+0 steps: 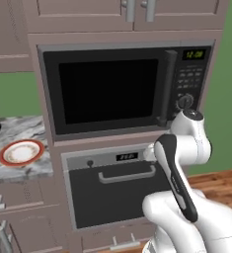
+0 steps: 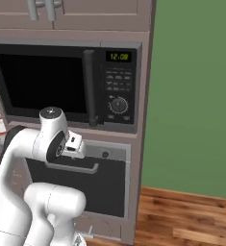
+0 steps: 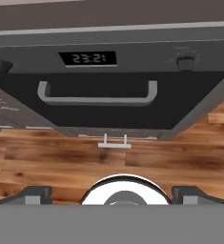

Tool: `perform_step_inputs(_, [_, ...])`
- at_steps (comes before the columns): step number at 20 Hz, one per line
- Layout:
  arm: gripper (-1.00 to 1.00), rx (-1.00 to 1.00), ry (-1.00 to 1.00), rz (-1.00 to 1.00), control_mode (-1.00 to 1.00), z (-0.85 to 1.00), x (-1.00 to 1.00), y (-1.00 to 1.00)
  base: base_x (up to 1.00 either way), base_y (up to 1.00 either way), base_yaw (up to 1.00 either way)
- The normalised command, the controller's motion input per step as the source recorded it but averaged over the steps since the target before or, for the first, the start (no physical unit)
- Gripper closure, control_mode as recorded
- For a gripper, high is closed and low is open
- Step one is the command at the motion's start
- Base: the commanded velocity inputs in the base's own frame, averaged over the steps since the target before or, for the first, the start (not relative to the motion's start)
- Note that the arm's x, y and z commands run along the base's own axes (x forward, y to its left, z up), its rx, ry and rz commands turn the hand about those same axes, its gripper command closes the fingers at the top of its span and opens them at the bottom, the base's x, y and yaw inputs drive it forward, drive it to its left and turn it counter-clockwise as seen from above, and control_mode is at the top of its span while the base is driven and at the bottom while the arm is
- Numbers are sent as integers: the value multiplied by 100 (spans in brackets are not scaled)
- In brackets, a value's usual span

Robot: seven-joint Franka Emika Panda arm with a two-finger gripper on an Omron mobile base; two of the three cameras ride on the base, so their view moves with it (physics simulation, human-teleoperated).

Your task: Take the baked cake out of the oven and place it on the plate for cooling. Then close the oven door.

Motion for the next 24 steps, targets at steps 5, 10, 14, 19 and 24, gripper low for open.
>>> perform_step_inputs(5, [-100,0,0,0,100,0,0,0,-19,47,-7])
perform_step_inputs(10, [-100,0,0,0,100,0,0,0,-21,49,-15])
perform_step_inputs(14, [-100,0,0,0,100,0,0,0,-33,40,-18])
perform_step_inputs(19, [-100,0,0,0,100,0,0,0,-35,36,-21])
perform_step_inputs(24, [-100,0,0,0,100,0,0,0,-33,37,-23])
